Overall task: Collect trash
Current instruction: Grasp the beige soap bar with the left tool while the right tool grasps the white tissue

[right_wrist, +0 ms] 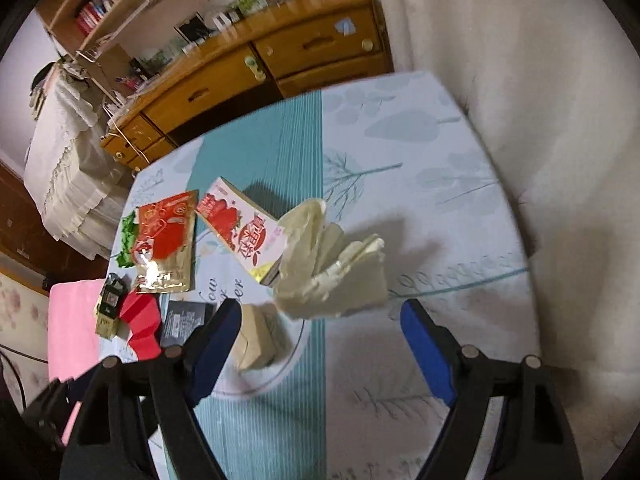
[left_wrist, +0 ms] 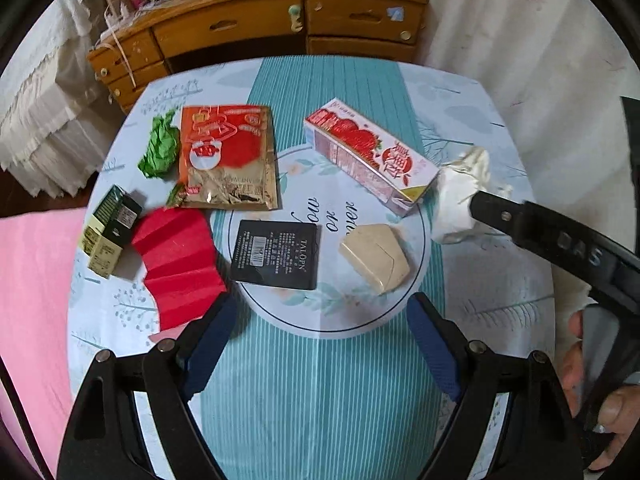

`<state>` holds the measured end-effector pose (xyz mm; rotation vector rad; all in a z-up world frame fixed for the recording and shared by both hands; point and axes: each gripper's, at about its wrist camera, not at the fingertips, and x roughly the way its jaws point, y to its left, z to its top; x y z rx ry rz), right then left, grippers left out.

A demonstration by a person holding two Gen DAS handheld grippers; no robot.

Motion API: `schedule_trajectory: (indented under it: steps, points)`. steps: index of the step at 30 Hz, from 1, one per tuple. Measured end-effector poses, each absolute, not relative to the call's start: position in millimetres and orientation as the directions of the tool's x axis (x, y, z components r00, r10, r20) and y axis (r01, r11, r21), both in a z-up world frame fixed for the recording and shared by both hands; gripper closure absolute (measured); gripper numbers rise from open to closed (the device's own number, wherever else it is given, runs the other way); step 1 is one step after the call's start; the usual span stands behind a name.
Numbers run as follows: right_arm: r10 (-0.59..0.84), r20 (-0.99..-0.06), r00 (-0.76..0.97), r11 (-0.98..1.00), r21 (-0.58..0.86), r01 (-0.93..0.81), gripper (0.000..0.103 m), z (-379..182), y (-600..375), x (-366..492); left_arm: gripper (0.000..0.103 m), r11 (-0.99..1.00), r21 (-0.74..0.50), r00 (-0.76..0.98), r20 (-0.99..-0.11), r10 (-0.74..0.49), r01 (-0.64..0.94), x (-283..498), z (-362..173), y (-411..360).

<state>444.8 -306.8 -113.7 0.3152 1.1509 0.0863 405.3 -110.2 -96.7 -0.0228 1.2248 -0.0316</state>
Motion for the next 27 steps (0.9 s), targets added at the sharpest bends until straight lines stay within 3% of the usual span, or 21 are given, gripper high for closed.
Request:
schedule_trajectory:
  steps: [3, 5, 6, 7, 9, 17, 21, 27]
  points:
    - [0.243, -0.889, 0.387, 0.945, 0.307, 0.111, 0.022, -131, -304, 460, 0.018, 0.999, -0.046, 0.317, -0.948, -0.044, 0.001, 412, -106, -110]
    - [0.238, -0.899, 0.367, 0.948, 0.298, 0.113, 0.039, -141, -303, 466, 0.018, 0.998, -0.056, 0.302, -0.952, -0.052, -0.003, 416, -112, -113]
    - [0.247, -0.902, 0.353, 0.947, 0.302, 0.111, 0.058, -146, -304, 468, 0.018, 0.998, -0.061, 0.296, -0.953, -0.057, -0.002, 418, -114, -114]
    - [0.273, -0.902, 0.336, 0.94, 0.324, 0.105, 0.069, -152, -305, 470, 0.018, 0.998, -0.066, 0.291, -0.955, -0.062, -0.003, 420, -116, -115]
    - [0.314, -0.884, 0.345, 0.925, 0.366, 0.097, 0.077, -153, -310, 468, 0.018, 0.997, -0.082, 0.275, -0.958, -0.078, -0.003, 426, -121, -119]
    - [0.296, -0.879, 0.374, 0.934, 0.348, 0.079, 0.083, -149, -334, 451, 0.02, 0.994, -0.112, 0.207, -0.973, -0.106, -0.019, 459, -152, -141]
    - [0.298, -0.875, 0.382, 0.931, 0.354, 0.085, 0.083, -150, -346, 444, 0.05, 0.993, -0.117, 0.148, -0.983, -0.111, -0.031, 474, -173, -152]
    - [0.286, -0.877, 0.387, 0.937, 0.34, 0.078, 0.083, -149, -348, 434, 0.058, 0.999, -0.047, 0.152, -0.987, -0.044, -0.017, 482, -183, -170]
